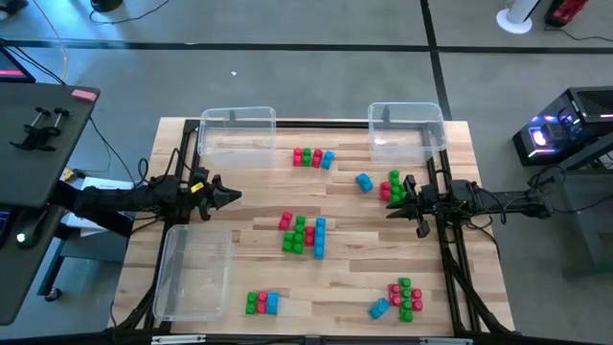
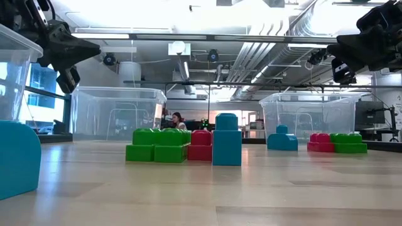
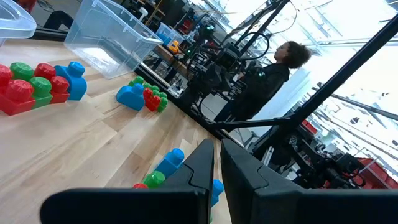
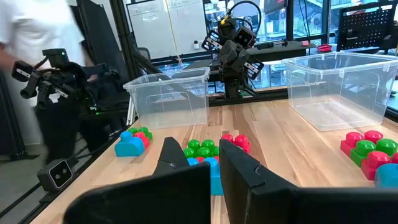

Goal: Sort blocks

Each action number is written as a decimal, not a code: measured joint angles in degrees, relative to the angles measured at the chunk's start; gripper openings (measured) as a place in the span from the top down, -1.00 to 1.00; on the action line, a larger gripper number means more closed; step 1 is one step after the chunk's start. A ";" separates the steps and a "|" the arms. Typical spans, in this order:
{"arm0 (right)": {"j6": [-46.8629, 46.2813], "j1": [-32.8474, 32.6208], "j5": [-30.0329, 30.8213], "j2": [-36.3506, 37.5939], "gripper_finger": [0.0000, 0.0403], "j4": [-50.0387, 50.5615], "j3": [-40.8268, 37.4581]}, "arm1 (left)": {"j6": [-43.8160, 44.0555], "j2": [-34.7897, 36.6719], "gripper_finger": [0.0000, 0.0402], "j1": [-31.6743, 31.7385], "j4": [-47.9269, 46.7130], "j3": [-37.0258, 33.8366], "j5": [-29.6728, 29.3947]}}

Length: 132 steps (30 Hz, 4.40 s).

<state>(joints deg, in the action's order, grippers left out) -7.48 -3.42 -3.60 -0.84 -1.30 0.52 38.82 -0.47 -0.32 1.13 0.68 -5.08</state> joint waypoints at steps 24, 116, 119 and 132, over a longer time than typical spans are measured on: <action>-0.01 0.00 0.00 0.00 1.00 0.00 0.01 | 0.01 0.02 0.91 -0.01 0.00 0.00 0.00; -17.12 -41.84 3.26 -120.74 -0.12 71.57 99.79 | 5.52 0.00 0.91 0.00 0.31 0.00 -1.64; -18.27 -42.49 3.23 -122.53 -0.12 69.52 99.81 | 5.52 0.00 0.91 0.00 0.31 0.00 -1.64; -18.00 -43.93 5.82 -127.06 0.39 72.13 99.81 | 5.52 0.00 0.91 -0.02 0.29 -0.01 -1.64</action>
<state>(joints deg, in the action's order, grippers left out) -25.47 -47.35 2.23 -127.90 70.83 100.33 44.34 -0.47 -0.34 1.42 0.67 -6.72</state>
